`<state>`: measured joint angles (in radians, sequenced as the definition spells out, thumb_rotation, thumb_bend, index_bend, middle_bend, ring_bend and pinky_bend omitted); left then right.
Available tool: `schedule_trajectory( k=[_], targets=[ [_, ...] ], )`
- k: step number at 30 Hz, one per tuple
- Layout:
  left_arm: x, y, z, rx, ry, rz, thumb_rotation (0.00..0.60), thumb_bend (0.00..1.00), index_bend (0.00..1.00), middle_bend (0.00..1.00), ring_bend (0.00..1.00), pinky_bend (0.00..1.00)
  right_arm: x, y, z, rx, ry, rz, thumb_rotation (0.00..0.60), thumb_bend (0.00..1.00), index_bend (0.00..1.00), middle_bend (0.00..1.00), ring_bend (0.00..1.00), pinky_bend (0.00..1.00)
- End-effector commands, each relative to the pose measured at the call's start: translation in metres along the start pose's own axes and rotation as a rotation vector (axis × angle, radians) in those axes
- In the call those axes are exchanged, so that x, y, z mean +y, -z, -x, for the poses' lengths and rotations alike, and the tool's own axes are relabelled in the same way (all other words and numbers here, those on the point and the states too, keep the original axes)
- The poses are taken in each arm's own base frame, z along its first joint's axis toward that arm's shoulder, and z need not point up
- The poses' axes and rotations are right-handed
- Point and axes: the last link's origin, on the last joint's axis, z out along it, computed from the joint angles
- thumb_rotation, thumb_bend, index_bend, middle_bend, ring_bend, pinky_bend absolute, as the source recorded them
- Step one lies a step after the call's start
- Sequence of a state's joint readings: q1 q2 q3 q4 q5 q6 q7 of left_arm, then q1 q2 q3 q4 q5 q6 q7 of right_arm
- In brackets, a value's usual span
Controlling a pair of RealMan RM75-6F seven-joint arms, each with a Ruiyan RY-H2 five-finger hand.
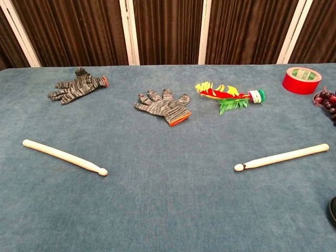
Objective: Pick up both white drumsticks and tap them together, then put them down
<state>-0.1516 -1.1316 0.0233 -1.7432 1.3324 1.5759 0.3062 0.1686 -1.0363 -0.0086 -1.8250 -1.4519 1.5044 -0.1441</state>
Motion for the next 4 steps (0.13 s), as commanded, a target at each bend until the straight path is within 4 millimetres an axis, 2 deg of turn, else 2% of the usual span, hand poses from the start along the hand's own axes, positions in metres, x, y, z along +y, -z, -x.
schedule_trajectory(
  k=[1, 4],
  targets=[
    [-0.014, 0.013, 0.005, -0.007, 0.026, -0.042, 0.6, 0.28, 0.17, 0.05, 0.0, 0.0, 0.013, 0.011, 0.002, -0.012, 0.023, 0.03, 0.6, 0.09, 0.15, 0.1, 0.02, 0.0],
    [-0.013, 0.013, 0.005, 0.014, 0.016, -0.018, 0.6, 0.27, 0.16, 0.04, 0.0, 0.0, 0.024, 0.016, 0.007, -0.016, 0.036, 0.062, 0.6, 0.09, 0.14, 0.09, 0.0, 0.0]
  ],
)
